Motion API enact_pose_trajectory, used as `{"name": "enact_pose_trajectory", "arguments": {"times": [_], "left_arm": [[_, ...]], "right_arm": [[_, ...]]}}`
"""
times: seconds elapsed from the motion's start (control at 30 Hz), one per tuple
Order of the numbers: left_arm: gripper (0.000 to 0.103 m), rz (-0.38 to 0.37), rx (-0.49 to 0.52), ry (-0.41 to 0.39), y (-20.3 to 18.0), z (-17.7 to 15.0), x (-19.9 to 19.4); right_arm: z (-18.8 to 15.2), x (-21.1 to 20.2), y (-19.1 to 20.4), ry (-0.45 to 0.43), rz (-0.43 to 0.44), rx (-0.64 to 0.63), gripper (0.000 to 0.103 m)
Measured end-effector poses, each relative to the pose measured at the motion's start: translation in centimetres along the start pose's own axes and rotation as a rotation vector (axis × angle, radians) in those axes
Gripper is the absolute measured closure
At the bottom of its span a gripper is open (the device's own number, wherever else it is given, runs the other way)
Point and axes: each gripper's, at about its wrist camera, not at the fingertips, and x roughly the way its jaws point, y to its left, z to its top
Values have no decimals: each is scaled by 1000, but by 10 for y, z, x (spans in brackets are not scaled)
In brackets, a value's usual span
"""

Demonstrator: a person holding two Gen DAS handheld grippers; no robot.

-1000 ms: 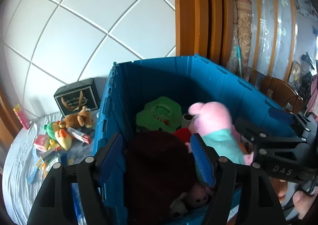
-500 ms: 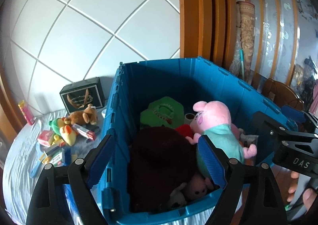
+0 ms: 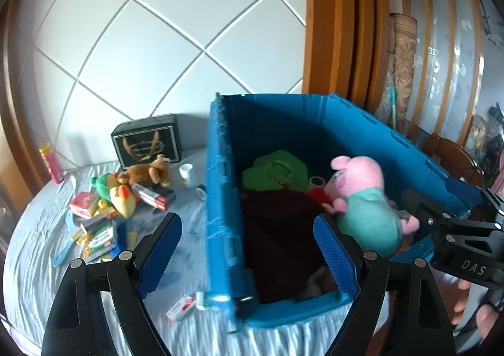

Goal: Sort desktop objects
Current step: 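Withdraw both grippers from the bin back over the table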

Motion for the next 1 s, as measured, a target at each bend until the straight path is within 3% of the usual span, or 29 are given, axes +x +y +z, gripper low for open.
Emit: {"name": "enact_pose_trajectory", "arguments": {"times": [0.5, 0.77, 0.87, 1.0], "left_arm": [[17, 55, -79, 45, 163, -41, -28], [17, 154, -139, 138, 274, -90, -23], [17, 182, -170, 177, 306, -109, -15], [17, 220, -230, 251, 343, -135, 3]], "right_arm": [[-18, -20, 150, -18, 60, -35, 0], [-42, -34, 237, -140, 61, -40, 0], [-53, -22, 271, -118, 132, -49, 0], [-72, 19, 311, 27, 221, -75, 0]]}}
